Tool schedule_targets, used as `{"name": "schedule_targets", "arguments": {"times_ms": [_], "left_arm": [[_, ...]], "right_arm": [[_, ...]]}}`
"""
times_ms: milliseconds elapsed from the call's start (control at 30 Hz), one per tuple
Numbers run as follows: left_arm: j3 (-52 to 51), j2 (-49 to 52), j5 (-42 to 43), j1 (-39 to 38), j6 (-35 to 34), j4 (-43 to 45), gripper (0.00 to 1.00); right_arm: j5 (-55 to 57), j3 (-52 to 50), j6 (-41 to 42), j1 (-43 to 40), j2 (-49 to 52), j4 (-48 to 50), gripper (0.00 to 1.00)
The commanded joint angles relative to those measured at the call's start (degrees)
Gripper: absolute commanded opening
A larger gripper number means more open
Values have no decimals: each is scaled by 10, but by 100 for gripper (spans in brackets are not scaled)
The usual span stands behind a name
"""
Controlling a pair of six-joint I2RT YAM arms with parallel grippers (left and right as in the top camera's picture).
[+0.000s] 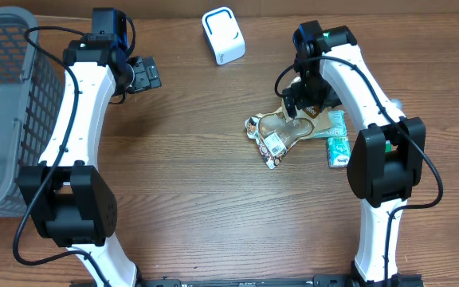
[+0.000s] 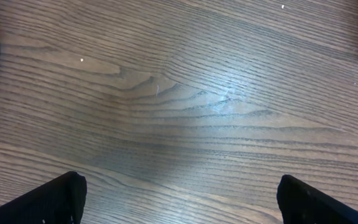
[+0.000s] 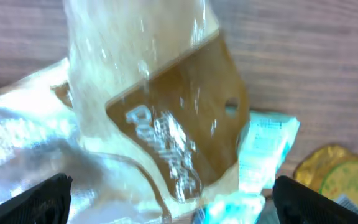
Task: Scan the item barcode
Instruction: 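Move the bag back right and lower it onto the light-blue packet, then open the right gripper and release the PanTree bag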
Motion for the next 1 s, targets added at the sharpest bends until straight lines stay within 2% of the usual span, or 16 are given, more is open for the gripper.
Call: {"name": "schedule_targets", "arguments": {"times_ms": [0, 133, 300, 967], "left_arm": [[7, -3, -7, -1, -3, 0, 99], [7, -3, -7, -1, -3, 0, 100], [7, -3, -7, -1, -3, 0, 99], [7, -3, -7, -1, -3, 0, 100]], "right_arm": [[6, -1, 42, -1, -2, 37, 100], [6, -1, 93, -1, -2, 116, 100], [5, -1, 96, -1, -2, 165, 100], [5, -1, 96, -1, -2, 169, 100]]}}
